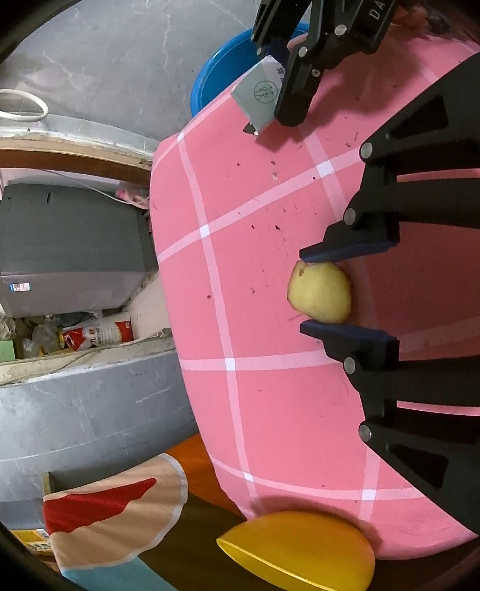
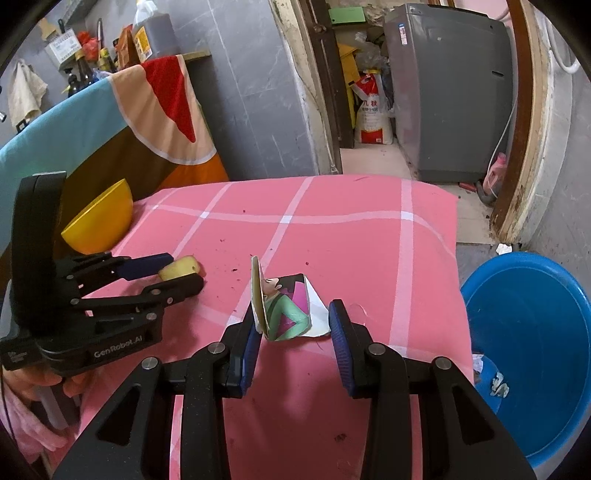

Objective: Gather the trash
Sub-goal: 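Grasp the printed paper card with the right tool while the left tool grasps the potato peel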

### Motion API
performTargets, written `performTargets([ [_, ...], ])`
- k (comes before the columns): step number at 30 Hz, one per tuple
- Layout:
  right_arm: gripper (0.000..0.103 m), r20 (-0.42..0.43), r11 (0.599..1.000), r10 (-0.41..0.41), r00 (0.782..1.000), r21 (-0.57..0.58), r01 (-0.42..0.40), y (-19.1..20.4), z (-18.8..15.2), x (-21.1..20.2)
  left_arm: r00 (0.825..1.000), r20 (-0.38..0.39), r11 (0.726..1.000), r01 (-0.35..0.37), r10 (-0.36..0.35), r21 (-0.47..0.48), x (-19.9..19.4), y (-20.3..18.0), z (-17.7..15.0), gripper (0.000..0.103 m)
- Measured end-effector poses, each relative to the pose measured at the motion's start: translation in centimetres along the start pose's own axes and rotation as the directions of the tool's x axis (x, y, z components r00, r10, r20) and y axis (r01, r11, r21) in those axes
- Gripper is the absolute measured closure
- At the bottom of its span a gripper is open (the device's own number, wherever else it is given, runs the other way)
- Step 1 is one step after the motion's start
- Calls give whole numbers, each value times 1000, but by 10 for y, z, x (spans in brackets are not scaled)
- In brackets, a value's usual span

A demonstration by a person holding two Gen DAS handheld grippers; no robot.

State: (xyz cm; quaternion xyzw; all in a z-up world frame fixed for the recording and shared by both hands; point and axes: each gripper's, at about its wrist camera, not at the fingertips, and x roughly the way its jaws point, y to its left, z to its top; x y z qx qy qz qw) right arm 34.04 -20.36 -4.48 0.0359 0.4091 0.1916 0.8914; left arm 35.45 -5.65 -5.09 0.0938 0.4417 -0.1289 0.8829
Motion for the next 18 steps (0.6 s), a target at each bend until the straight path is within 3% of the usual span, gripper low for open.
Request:
performTargets([
  [8,69,8,1000,3,1000,8,-3,-3,-2,-3,999,31,999,24,-23,-30,-8,0,-3,77],
  [18,69,46,1000,7,999,18,-7,-4,-12,-14,985,166,986,62,-36,-158,-41,2,-16,77],
])
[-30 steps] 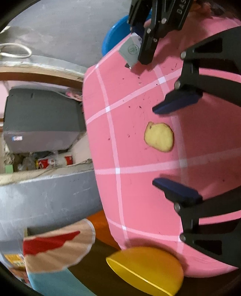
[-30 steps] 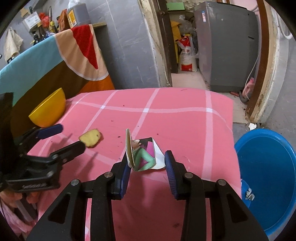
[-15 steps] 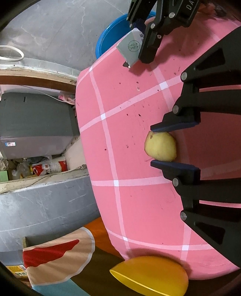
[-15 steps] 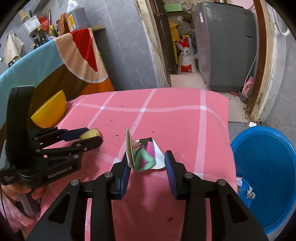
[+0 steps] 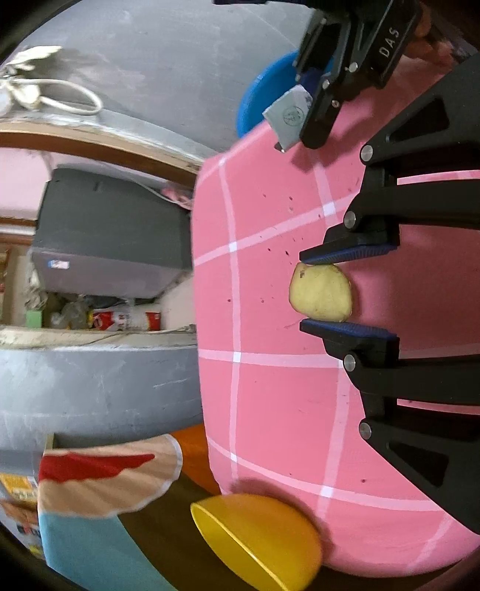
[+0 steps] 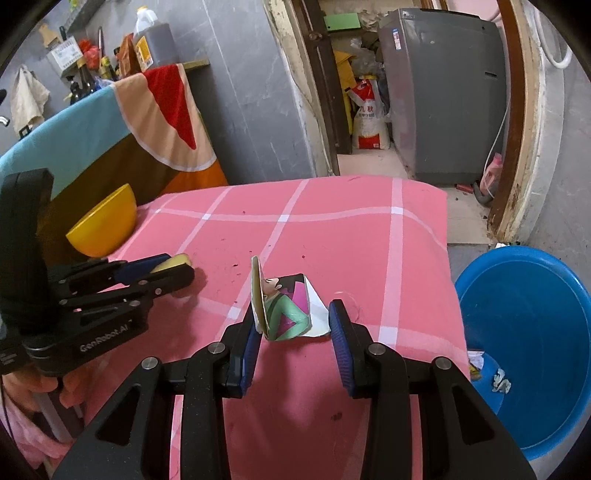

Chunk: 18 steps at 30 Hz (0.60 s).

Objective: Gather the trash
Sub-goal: 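Grasp the printed paper card with the right tool while the left tool grasps the potato peel, then lift both held pieces and carry them over the blue bucket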

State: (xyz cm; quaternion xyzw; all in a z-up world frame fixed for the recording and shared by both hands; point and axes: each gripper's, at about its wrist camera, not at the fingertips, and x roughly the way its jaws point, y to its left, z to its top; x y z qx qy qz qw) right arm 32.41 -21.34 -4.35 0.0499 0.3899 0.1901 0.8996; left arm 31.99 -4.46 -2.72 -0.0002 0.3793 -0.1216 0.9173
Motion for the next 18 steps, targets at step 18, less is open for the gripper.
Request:
performTargets([
  [18,69,338,998,-31,941,-43,48,9,-2,-79,924,375,990,110,-70,-87,-80,-37,25,78],
])
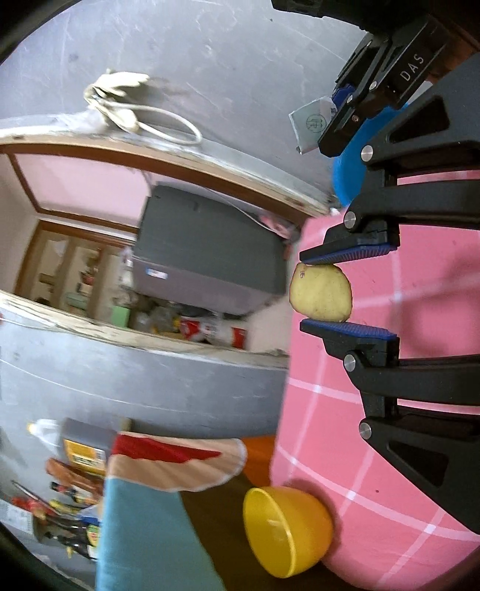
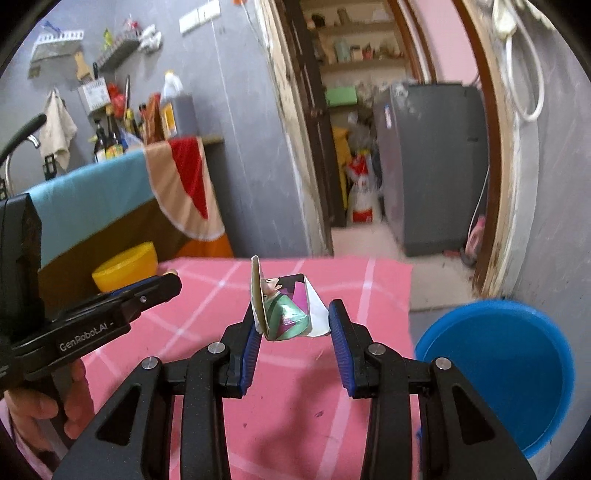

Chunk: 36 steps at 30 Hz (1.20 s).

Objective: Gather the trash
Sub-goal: 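Lift both held pieces and carry them over the blue bucket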

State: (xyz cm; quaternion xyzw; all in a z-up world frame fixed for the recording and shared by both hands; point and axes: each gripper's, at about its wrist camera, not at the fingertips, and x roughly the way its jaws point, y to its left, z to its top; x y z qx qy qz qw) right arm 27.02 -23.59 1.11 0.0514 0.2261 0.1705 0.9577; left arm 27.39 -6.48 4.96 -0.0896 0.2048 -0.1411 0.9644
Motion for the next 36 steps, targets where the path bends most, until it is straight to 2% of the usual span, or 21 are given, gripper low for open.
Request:
performTargets([
  [5,69,107,999,-43,993,-24,46,-3,14,-25,995,94,999,43,-43,11,-9,-20,11,78],
  [8,69,170,996,-78,982,-32,85,-8,23,-43,988,139,997,69,-72,26,-12,-36,16,78],
  [16,69,289,983,-159,944,-43,179,-24,39,-80,970,192,987,133,-148,88,-11,-80,22,77],
  [25,69,329,963,-251,910,-7,268,-60,39,-106,961,144,964,214,-236,156,10,-128,16,77],
  [30,68,312,953,-296,903,28,303,-85,31,-113,961,94,953,240,-260,185,29,-147,8,77],
  [36,68,271,941,-338,901,86,328,-112,16,-111,966,-5,946,255,-259,199,56,-161,-6,77],
])
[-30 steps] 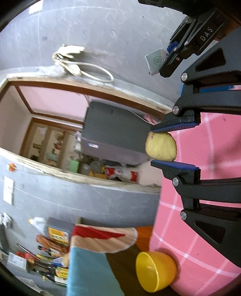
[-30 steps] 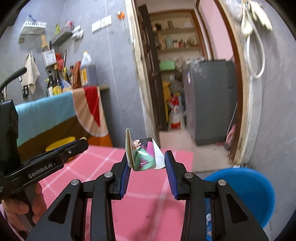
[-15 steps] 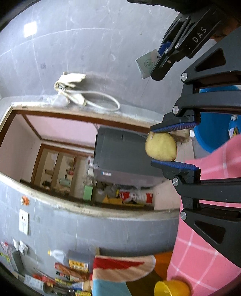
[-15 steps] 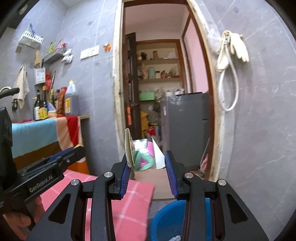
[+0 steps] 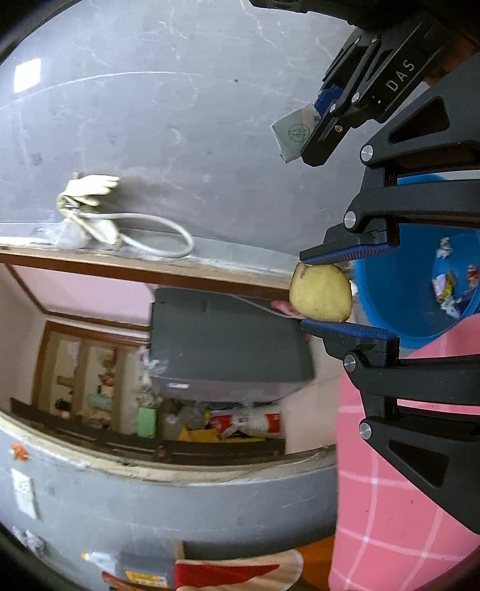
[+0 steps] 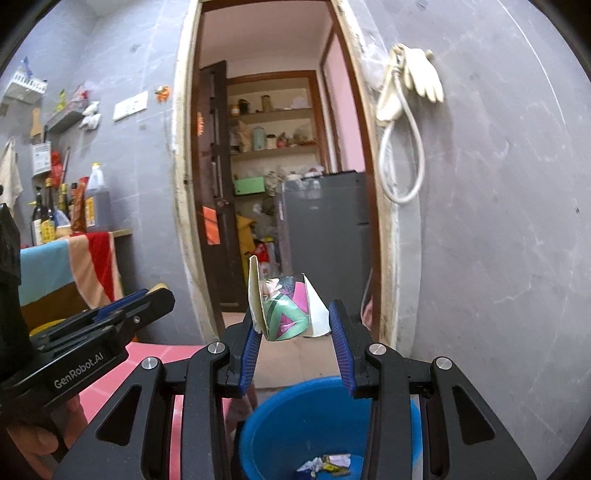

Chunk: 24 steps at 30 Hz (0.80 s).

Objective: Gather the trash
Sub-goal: 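Lift both held pieces and carry them over the blue bucket, then open both tools to drop the peel and paper card into the bucket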

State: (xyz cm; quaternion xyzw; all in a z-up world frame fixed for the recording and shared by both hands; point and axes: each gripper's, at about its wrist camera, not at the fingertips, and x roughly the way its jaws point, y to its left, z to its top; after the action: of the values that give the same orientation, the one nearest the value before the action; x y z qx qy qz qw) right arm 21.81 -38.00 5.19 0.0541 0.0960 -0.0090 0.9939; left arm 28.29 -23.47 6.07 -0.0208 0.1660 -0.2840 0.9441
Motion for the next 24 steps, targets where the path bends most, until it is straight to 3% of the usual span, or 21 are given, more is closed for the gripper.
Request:
performTargets([
  [4,68,-40,999,-16,999,34,17,-13,-11,8,994,-106,1000,-13,13,1,23,-1,-11,77],
  [11,68,-143,997,-41,989,56,49,-28,-36,28,962,-273,1000,-5,-2,-25,59,2,-34,77],
  [21,68,-257,993,-39,966,100,67,-40,-58,45,924,-381,997,-9,-20,-74,83,10,-45,77],
  [24,68,-279,992,-37,960,108,70,-40,-61,49,920,-391,997,-9,-21,-74,85,11,-47,71],
])
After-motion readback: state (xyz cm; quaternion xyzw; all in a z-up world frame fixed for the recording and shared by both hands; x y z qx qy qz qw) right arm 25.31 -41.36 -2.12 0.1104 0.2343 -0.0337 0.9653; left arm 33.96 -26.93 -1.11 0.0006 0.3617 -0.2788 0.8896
